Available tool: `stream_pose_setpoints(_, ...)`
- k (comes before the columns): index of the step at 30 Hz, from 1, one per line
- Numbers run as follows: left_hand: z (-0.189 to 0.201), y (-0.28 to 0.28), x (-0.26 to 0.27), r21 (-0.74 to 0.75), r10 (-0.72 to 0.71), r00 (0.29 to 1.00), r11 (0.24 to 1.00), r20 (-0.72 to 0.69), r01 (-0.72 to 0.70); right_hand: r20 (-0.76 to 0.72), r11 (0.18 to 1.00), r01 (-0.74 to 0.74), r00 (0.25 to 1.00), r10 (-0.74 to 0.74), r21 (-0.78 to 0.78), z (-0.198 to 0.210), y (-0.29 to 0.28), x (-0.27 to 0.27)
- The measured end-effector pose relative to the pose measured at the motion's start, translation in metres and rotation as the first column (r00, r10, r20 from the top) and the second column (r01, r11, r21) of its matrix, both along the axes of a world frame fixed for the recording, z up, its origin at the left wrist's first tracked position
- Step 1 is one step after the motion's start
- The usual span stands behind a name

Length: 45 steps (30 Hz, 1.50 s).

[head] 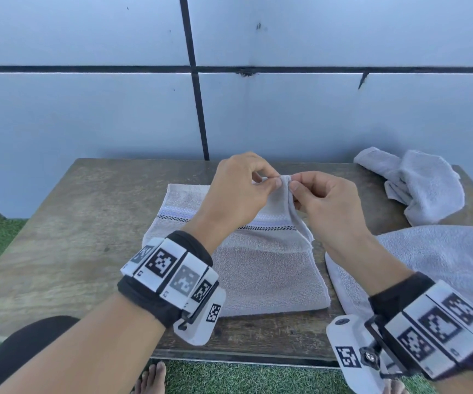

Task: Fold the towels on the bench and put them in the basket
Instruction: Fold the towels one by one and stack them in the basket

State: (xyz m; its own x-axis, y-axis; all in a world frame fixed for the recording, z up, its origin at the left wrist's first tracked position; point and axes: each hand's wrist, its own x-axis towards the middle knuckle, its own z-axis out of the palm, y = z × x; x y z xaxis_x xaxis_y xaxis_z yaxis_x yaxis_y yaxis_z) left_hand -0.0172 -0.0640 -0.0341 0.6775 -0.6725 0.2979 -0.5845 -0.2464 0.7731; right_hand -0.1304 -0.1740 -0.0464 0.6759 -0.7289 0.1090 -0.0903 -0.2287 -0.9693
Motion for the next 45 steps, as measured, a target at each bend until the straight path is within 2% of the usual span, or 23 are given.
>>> stream_pose_setpoints(9, -0.0047, -0.0029, 0.0009, -0.031, -0.026, 1.000, 0.999, -0.007, 0.026, 0.007, 0.997, -0.010, 1.000, 0.009, 0.072, -0.0038, -0.0027, 0.0008)
stream_pose_setpoints(26, -0.0032, 0.0017, -0.0013, 0.106, -0.061, 0.998, 0.992, -0.014, 0.062, -0.043, 1.000, -0.026, 0.999, 0.026, 0.008, -0.0042, -0.0014, -0.0048)
stream_pose_setpoints(45, -0.0082, -0.0017, -0.0002, 0.104, -0.032, 0.999, 0.994, 0.039, 0.028, -0.018, 1.000, -0.015, 1.000, 0.015, -0.002, -0.0053, 0.0003, -0.0015)
